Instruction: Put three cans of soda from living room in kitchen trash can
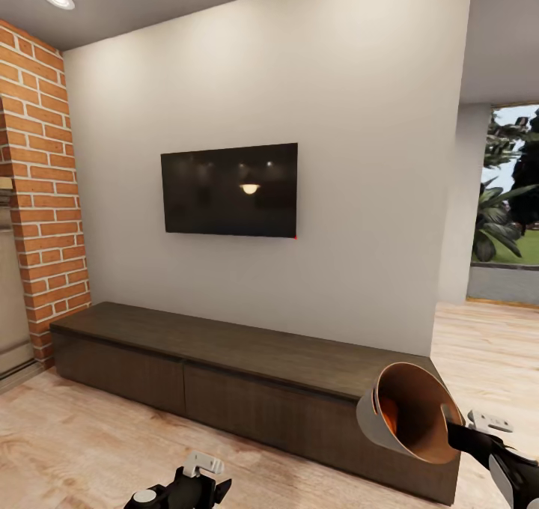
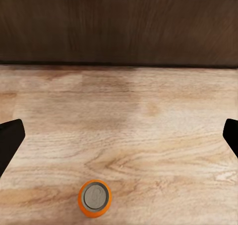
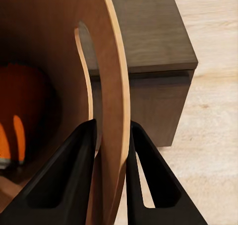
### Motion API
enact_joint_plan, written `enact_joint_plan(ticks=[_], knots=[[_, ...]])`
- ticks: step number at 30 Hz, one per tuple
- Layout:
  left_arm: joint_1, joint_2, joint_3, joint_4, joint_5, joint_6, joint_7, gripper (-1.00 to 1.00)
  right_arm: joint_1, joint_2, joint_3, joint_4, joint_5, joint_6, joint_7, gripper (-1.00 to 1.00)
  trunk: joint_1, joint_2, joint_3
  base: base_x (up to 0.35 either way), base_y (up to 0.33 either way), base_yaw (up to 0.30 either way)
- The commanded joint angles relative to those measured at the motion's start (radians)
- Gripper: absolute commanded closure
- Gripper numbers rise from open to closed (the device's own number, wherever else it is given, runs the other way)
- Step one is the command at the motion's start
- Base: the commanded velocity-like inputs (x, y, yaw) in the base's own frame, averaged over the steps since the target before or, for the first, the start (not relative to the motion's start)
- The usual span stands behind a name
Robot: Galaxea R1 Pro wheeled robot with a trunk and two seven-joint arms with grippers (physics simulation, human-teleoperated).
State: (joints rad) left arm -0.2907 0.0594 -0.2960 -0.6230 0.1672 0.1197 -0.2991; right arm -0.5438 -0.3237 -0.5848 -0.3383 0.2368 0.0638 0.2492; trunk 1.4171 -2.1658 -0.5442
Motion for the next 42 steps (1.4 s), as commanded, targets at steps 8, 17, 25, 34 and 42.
enact_joint_plan(ticks=[8, 17, 25, 34, 42], knots=[[0.000, 0.000, -0.001, 0.000, 0.000, 0.000, -0.001, -1.00, -0.001, 0.001, -0.007, -0.001, -0.009, 0.001, 0.007, 1.00, 0.000, 0.000, 0.000, -0.001, 0.000, 0.000], [0.000, -0.002, -0.004, 0.062, 0.004, -0.001, -0.007, -1.00, -0.001, 0.002, -0.007, -0.001, -0.008, 0.001, 0.007, 1.00, 0.000, 0.000, 0.000, -0.223, 0.000, 0.000], [0.000, -0.003, -0.005, 0.070, 0.005, -0.002, -0.008, -1.00, -0.001, 0.002, -0.007, 0.000, -0.007, 0.001, 0.007, 1.00, 0.000, 0.000, 0.000, -0.314, 0.000, 0.000], [0.000, -0.003, -0.005, 0.071, 0.008, 0.000, -0.009, -1.00, -0.001, 0.002, -0.006, 0.001, -0.007, 0.001, 0.007, 1.00, 0.000, 0.000, 0.000, -0.104, 0.010, -0.013], [-0.001, -0.003, -0.005, 0.071, 0.005, 0.004, -0.009, -1.00, -0.001, 0.000, -0.010, -0.001, -0.009, 0.001, 0.010, 1.00, 0.000, 0.000, 0.005, -0.004, 0.224, -0.197]])
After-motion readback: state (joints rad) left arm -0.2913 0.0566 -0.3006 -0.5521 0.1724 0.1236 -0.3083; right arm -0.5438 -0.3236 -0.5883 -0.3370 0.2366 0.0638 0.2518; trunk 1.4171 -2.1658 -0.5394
